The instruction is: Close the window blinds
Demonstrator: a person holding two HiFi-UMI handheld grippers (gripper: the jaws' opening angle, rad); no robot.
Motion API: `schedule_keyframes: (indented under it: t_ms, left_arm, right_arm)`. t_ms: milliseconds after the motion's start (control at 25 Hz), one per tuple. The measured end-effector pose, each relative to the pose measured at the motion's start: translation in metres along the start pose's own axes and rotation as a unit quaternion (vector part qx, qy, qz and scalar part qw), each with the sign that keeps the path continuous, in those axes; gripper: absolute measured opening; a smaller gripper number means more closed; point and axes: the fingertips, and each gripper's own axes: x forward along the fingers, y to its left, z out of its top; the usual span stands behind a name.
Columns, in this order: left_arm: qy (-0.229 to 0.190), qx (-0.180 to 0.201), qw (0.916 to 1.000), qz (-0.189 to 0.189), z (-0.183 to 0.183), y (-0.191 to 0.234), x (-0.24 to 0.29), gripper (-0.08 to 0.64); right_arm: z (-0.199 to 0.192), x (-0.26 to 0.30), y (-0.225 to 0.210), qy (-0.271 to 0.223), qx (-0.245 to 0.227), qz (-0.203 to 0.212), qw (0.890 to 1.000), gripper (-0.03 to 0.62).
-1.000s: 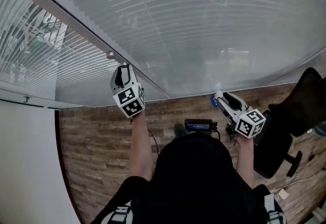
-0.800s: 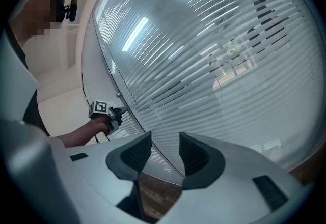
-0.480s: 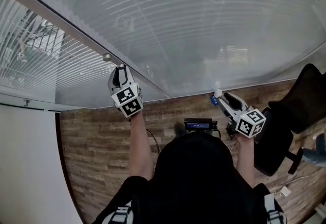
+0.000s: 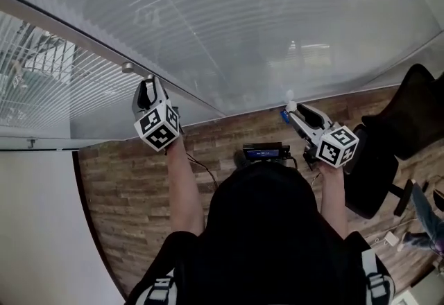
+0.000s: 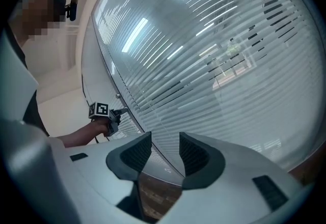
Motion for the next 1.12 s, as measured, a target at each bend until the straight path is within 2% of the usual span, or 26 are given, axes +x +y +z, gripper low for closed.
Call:
schedule_keyframes:
  t_ms: [80,280,360,920,1120]
  left_arm:
    - [0.006,0.009,0.9999,0.004,-0.003,-0.001,0.003,0.143]
    - [0.024,0.080,0.9963,0.019,-0.011,-0.005,0.009,0.141]
    - [0.028,0.091,0.9954,0.017,-0.011,-0.005,0.009,0.141]
    - [0.057,0.019,0.9982,0.004,-0.038,-0.008,-0.060,0.143]
    - [0.087,0.033,0.9956,-0.011,-0.050,-0.009,-0.090,0.141]
  right_arm:
    - [-0.004,-0.002,-0.003,0.001,0.004,-0.002,1.000,0.176]
    - [-0.010,-0.008,-0.012,0.002,0.014,-0.009,1.000,0.176]
    - [-0.010,-0.008,-0.012,0.001,0.016,-0.007,1.000,0.176]
    - [-0.030,-0.024,-0.014,0.020,0.027,0.034,0.999,0.176]
    - [-0.041,-0.016,-0.026,0.025,0.043,0.052,0.997,0.176]
